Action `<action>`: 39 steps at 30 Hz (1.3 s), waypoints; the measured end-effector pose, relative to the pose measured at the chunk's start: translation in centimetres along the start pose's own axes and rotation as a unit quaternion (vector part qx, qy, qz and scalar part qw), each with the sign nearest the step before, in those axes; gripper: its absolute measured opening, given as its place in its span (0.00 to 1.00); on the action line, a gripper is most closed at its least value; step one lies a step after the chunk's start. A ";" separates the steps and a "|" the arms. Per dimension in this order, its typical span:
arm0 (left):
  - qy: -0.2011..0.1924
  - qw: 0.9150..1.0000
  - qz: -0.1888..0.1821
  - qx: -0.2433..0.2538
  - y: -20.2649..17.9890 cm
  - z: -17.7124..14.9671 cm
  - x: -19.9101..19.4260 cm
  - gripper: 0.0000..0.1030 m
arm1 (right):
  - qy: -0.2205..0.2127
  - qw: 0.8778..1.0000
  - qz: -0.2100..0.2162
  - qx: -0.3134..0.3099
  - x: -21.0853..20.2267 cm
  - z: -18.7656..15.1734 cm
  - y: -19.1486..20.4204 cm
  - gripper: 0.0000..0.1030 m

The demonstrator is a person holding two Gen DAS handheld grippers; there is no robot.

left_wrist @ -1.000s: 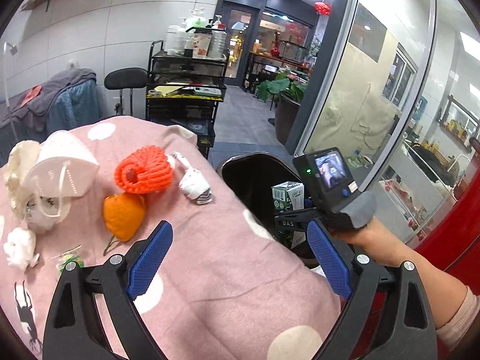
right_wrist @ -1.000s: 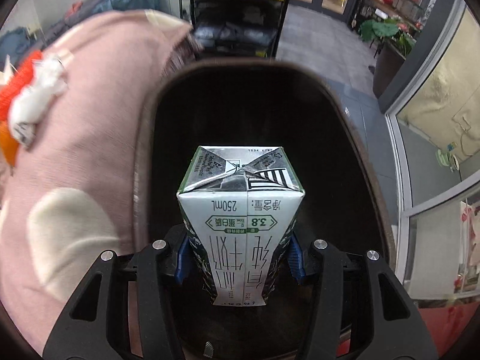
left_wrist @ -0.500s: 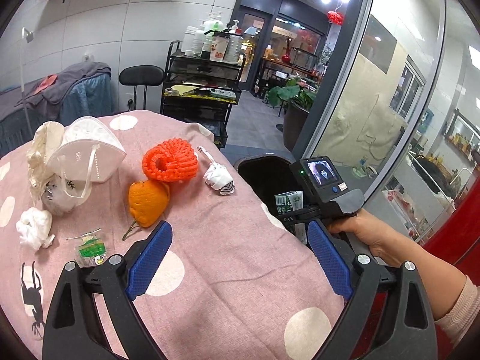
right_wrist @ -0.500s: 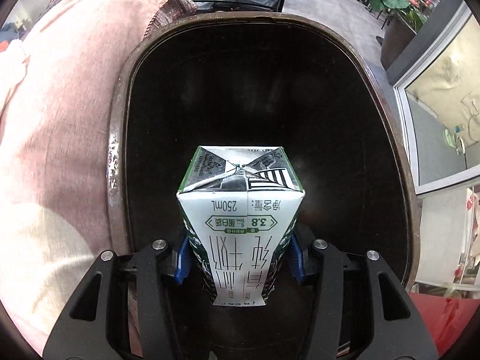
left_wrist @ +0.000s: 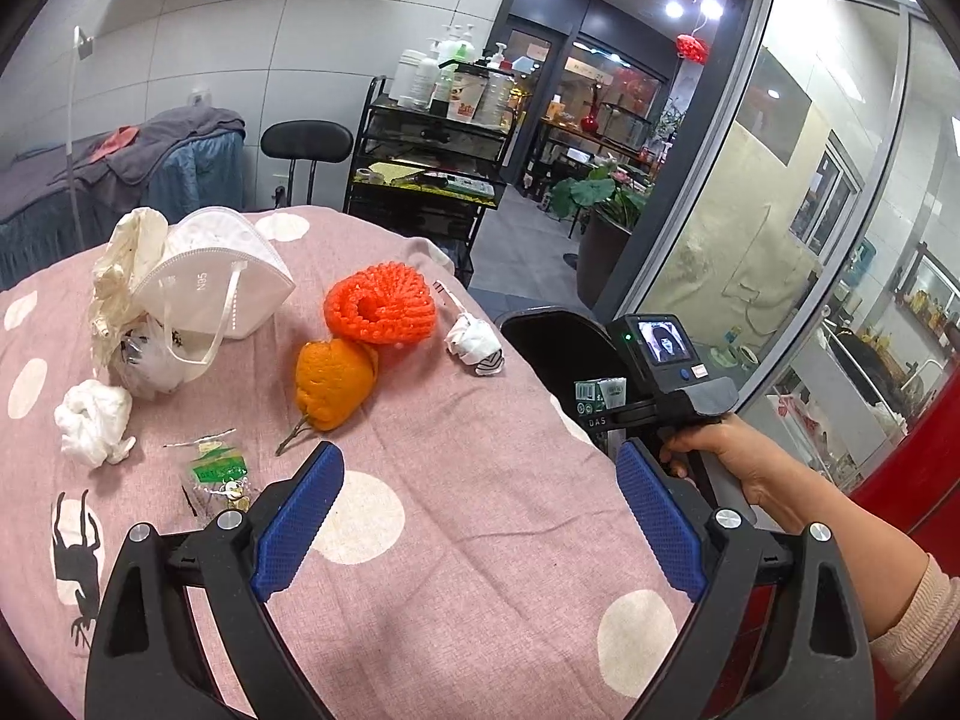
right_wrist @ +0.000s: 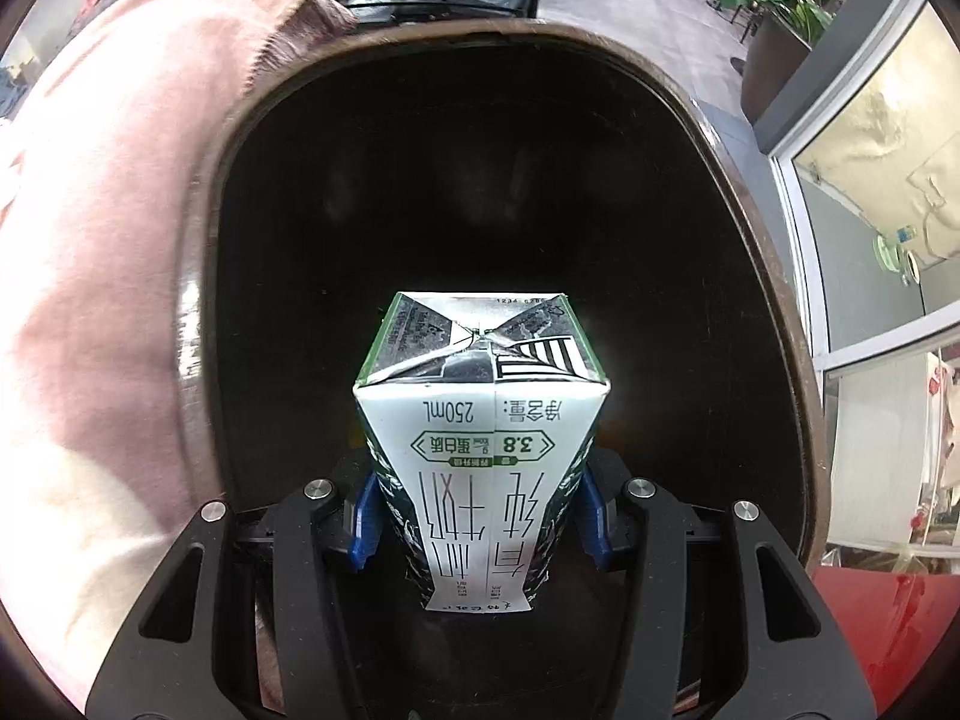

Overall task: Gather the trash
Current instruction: 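Carry the milk carton into the bin and open the right tool, then grasp the white paper wrapper with the right tool while the left tool grasps crumpled paper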

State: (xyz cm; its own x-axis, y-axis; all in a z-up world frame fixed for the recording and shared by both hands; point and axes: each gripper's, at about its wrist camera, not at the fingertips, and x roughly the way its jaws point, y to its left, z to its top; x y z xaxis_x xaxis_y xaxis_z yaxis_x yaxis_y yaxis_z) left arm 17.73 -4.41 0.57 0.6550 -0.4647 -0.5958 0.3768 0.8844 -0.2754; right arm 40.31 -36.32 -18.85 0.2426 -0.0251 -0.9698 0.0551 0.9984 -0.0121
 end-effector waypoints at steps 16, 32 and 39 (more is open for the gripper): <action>0.016 1.000 0.024 -0.001 1.5 -1.8 -0.3 0.89 | -0.072 0.995 0.036 0.054 -3.7 -3.0 -1.0 0.62; 0.002 0.995 0.091 -0.033 7.5 -4.2 -4.0 0.89 | -0.216 0.970 0.114 -0.007 -13.8 -9.9 3.6 0.62; -0.011 0.990 0.132 -0.042 11.2 -2.8 -4.6 0.89 | -0.226 0.963 0.129 -0.070 -14.9 -8.9 8.1 0.62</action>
State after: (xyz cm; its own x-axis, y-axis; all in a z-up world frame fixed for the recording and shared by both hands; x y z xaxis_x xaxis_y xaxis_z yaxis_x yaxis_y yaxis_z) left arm 17.05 7.78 -1.88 0.7382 -0.2169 -0.6387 0.1349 0.9752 -0.1753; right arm 28.48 -27.42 -6.62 0.6292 0.2371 -0.7402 -0.1864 0.9706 0.1524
